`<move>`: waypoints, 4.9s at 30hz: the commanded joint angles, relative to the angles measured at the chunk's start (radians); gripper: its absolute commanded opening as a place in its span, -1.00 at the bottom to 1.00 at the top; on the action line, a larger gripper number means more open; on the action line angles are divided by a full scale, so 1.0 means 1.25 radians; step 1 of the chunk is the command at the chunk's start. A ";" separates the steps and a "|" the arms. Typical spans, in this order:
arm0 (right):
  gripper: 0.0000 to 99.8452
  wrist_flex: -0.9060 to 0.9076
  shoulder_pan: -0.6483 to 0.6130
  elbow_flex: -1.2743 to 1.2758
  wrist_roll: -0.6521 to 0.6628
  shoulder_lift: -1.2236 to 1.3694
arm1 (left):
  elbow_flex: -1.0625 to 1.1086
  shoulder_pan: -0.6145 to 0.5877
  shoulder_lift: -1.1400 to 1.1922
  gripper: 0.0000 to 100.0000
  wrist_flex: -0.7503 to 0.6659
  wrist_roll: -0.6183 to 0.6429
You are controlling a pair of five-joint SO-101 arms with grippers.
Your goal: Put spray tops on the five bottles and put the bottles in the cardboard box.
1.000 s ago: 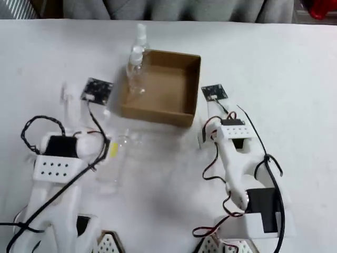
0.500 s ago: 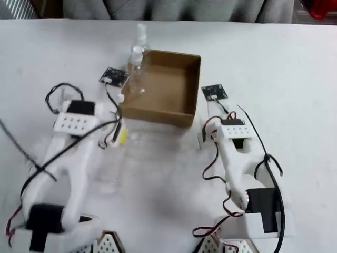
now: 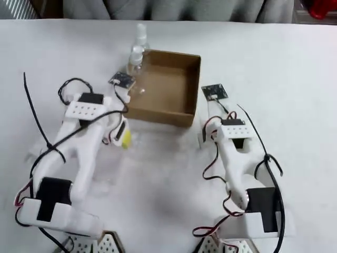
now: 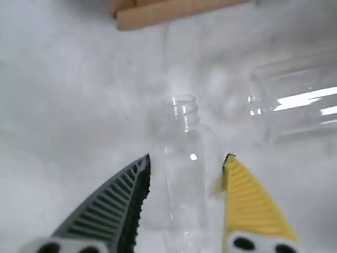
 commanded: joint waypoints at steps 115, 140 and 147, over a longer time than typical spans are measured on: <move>-0.97 0.647 0.025 -0.480 0.059 -0.229 | 0.238 -0.075 -0.386 -0.96 -0.257 0.128; -0.97 0.082 -0.187 -0.409 0.052 -0.678 | 0.492 0.134 -1.017 -0.96 -0.447 0.130; -0.97 -0.134 -0.260 -0.412 0.047 -0.705 | 0.588 0.143 -1.165 -0.96 -0.469 0.133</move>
